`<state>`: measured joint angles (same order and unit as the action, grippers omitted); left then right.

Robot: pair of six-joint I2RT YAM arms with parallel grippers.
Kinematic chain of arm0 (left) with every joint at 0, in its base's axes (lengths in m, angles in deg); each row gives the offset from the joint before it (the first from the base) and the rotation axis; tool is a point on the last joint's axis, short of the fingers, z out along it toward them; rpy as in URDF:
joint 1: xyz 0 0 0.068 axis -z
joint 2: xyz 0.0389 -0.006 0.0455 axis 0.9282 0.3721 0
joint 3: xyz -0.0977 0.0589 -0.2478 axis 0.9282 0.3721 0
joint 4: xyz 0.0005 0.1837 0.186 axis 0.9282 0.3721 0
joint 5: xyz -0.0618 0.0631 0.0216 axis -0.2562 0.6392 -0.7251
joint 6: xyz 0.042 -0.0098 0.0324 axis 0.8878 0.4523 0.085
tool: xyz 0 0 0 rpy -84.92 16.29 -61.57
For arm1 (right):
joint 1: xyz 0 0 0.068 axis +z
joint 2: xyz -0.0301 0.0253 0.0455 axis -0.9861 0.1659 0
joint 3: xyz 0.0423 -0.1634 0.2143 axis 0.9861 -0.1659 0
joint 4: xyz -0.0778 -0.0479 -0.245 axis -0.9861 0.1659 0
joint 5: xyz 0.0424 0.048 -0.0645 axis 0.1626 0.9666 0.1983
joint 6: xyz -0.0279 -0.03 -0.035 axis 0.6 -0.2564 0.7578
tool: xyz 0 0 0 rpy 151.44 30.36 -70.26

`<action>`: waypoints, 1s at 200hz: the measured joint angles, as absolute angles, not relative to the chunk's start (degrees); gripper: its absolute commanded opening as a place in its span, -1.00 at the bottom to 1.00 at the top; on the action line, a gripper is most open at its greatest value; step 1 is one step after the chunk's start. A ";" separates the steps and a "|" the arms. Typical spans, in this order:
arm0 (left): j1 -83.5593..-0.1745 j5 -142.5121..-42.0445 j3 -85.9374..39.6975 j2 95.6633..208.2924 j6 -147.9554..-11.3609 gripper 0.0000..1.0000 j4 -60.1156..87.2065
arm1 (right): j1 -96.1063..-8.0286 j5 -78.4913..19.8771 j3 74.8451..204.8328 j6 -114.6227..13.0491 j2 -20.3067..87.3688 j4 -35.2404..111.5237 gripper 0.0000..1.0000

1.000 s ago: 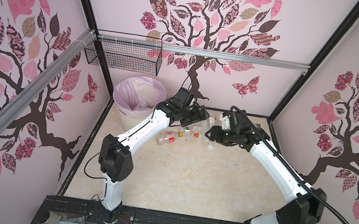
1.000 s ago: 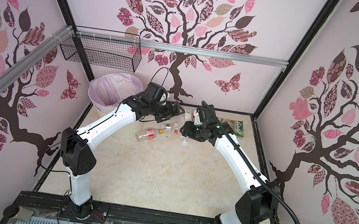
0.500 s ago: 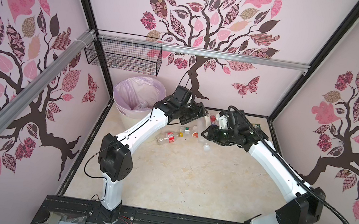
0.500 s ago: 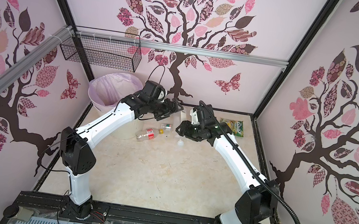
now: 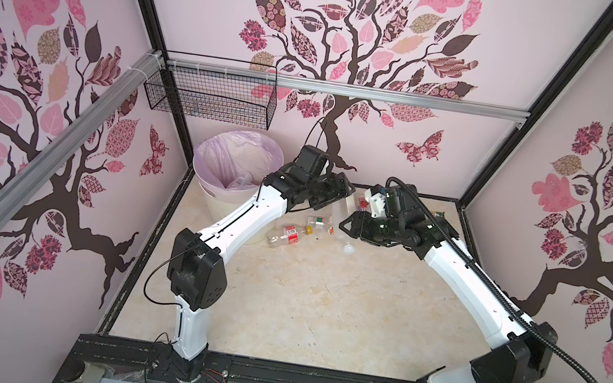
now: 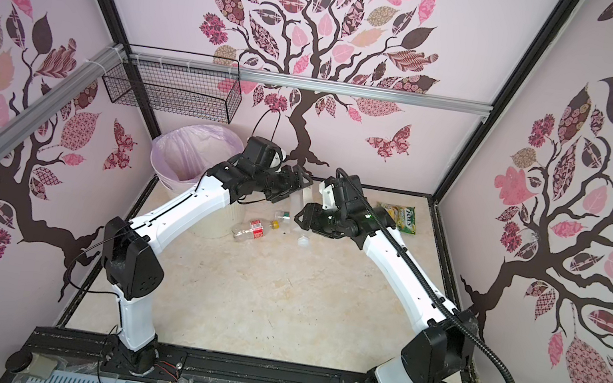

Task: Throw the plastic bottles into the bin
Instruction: 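Grip the frosted bottle's upper end with the left gripper while right holds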

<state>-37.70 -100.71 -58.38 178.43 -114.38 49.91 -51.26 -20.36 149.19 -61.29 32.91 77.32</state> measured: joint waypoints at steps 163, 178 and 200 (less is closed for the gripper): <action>-37.81 -98.11 -70.43 181.99 -111.67 -0.01 53.29 | -50.87 -23.85 156.45 -59.46 32.86 79.02 0.90; -37.98 -96.99 -72.85 182.45 -110.84 -0.01 53.93 | -50.82 -24.95 158.00 -59.04 32.86 79.13 0.99; -38.92 -95.29 -75.63 182.65 -109.86 -0.02 55.22 | -50.82 -27.28 159.82 -59.24 32.84 79.42 0.99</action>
